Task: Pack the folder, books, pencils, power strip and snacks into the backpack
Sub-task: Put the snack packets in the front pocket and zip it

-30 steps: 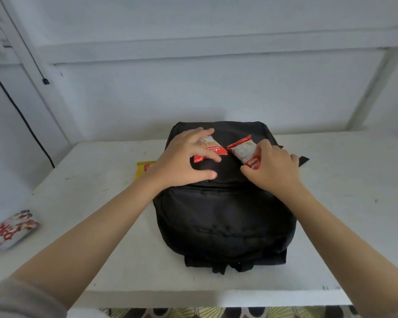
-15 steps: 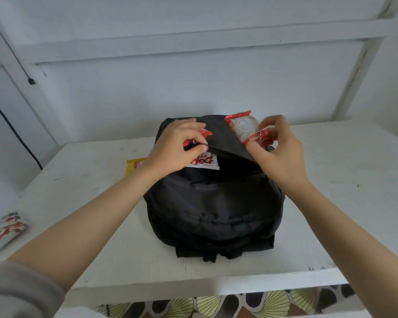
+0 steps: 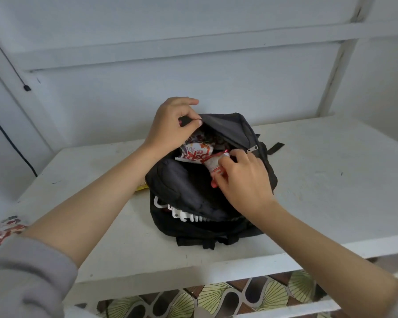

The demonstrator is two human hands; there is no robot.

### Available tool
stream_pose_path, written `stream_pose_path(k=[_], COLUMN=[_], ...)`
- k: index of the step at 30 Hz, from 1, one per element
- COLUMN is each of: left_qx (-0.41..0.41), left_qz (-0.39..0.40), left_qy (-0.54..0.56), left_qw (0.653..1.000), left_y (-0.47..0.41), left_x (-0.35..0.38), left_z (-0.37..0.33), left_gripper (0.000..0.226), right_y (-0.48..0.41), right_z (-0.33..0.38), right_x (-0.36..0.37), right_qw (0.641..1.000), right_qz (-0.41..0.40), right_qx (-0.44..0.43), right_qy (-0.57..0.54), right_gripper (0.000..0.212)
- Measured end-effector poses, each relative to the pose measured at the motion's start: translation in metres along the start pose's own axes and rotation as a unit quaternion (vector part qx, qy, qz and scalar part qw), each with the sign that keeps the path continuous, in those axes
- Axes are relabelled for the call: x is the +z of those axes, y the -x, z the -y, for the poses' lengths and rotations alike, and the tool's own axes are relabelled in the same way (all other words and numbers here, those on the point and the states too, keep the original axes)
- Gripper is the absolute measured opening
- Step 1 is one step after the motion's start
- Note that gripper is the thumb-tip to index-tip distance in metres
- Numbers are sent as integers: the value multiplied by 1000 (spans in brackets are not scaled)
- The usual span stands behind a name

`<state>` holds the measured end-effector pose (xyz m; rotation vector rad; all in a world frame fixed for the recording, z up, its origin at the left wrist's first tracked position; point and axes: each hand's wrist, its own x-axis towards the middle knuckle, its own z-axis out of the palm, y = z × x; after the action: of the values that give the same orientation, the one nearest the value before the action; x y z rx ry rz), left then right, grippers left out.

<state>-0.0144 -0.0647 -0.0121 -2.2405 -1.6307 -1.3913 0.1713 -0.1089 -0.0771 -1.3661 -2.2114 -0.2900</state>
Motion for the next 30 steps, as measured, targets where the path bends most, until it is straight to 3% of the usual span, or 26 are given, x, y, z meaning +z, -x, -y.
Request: stream_pose_path(k=[2,5,8,14,19,24,30], left_qx=[4,11,11,12,9,5,15], left_qz=[1,3,7,18,32,35,41], left_qy=[-2,-8,-11,-4,1,11,-4], left_qw=[1000,1000,1000,1000,999,999,999], left_y=[1,2,4,9,15,19,20], left_x=[0,-1,-1,-2,-2,-1,0], left_z=[0,-1,0,-3,-3,-1,2], left_gripper=[4,4,4,4,4,3,4], right_y=[1,10,17,1,-11,-1,-8], right_z=[4,14,22,29,26,31,15], right_x=[1,-2,-3,6,12,12,16], right_qw=[1000,999,997,989,971,988,971], right_qz=[-6,-10,52,142,213,147,236], right_qx=[19,-31,-46,13,99,28,32], right_qy=[3,-20,-27,30,36,49,-2], right_gripper=[28,29,56,95,73,64,70])
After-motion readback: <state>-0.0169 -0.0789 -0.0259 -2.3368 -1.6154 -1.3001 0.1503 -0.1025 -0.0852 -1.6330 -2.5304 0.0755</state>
